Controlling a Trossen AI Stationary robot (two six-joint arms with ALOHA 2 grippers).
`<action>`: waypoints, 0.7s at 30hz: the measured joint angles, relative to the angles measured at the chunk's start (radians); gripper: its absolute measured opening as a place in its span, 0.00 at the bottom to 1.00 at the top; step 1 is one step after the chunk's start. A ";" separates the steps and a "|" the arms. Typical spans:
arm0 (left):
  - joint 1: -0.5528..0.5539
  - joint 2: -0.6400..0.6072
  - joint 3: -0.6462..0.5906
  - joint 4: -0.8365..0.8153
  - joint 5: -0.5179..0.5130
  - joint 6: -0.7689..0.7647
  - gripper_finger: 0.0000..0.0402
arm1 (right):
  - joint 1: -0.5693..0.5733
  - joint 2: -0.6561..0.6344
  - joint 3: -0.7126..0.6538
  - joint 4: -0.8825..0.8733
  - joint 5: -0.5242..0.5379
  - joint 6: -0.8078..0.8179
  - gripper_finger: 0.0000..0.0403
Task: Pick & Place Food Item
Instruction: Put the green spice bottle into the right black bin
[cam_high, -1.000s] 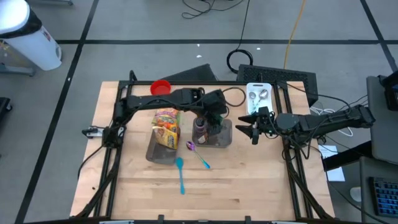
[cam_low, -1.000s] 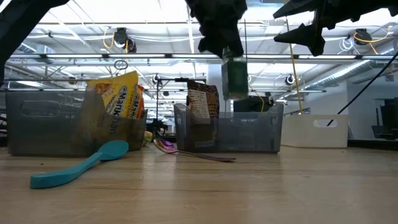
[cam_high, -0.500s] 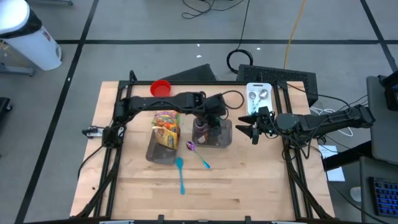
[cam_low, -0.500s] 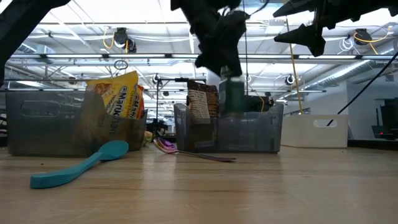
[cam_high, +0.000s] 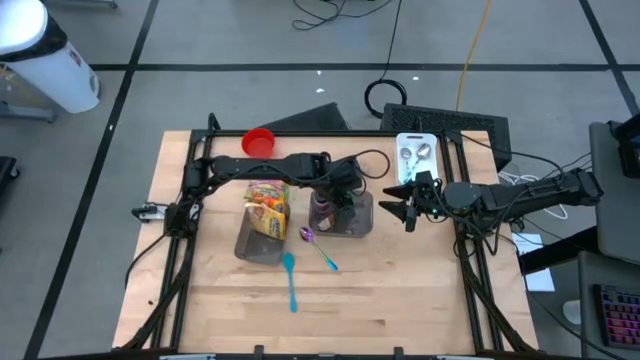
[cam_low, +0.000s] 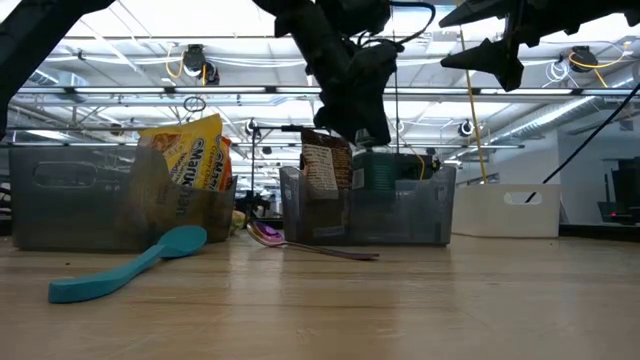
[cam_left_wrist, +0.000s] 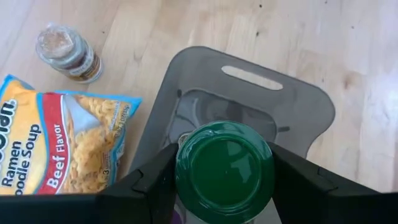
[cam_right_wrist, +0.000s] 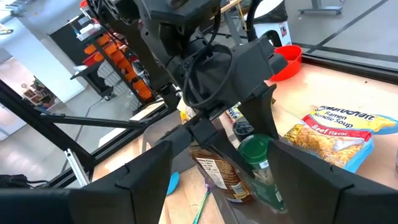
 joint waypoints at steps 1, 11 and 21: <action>0.000 0.000 0.000 -0.001 -0.003 0.008 0.53 | 0.000 0.000 0.000 0.000 0.000 0.003 0.63; 0.038 0.000 0.000 -0.006 0.000 0.075 0.53 | 0.000 0.000 0.000 0.000 0.000 0.007 0.63; 0.047 0.021 -0.001 -0.002 0.056 0.148 0.53 | 0.000 0.006 -0.032 0.004 0.001 0.046 0.63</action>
